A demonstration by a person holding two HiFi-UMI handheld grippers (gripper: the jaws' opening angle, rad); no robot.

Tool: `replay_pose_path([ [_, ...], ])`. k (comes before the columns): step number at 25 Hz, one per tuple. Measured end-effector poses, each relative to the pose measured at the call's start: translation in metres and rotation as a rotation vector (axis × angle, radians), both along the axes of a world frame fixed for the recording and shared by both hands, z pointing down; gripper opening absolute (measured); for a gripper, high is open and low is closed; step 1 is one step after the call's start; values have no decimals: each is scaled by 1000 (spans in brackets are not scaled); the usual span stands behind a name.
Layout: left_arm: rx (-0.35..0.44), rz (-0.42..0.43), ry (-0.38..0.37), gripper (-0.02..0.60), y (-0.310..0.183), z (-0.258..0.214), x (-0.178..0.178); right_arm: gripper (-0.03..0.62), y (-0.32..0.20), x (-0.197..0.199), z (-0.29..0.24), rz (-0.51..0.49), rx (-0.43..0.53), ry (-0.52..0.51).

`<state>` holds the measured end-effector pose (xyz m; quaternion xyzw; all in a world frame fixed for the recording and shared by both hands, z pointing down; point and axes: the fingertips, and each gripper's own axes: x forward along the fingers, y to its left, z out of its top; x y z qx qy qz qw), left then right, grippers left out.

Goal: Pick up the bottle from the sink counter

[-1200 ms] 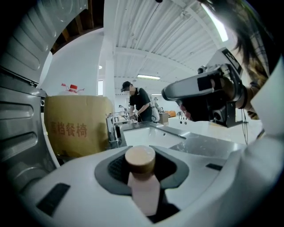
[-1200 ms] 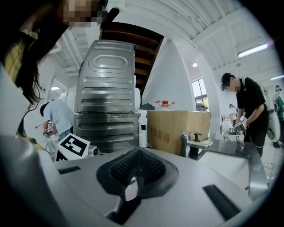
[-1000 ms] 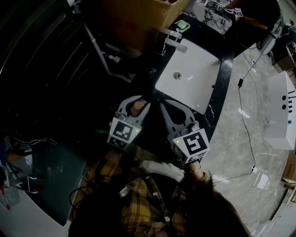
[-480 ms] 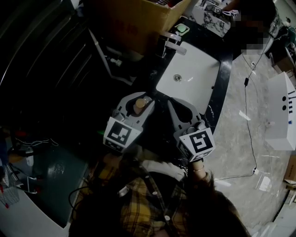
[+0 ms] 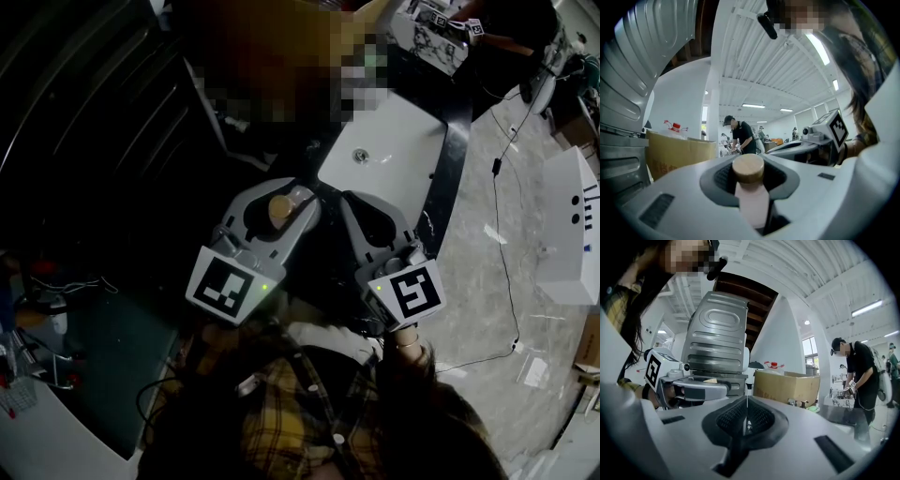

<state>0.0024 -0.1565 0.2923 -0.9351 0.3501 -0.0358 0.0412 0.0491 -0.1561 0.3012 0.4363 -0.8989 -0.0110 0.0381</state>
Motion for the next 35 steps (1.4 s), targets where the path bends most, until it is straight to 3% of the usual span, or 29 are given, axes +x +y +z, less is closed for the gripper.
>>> replay_pose_path([
  [8,4,-37,96,120,14,-27,-23,17,8,-19,-25,-53,54,-17],
  [18,21,-88,147,120,18,-32,-46,17,15,-43,-38,-102,66,-14],
  [35,24,-59,124,120,21,-31,-39,17,13,-43,-35,-112,60,11],
])
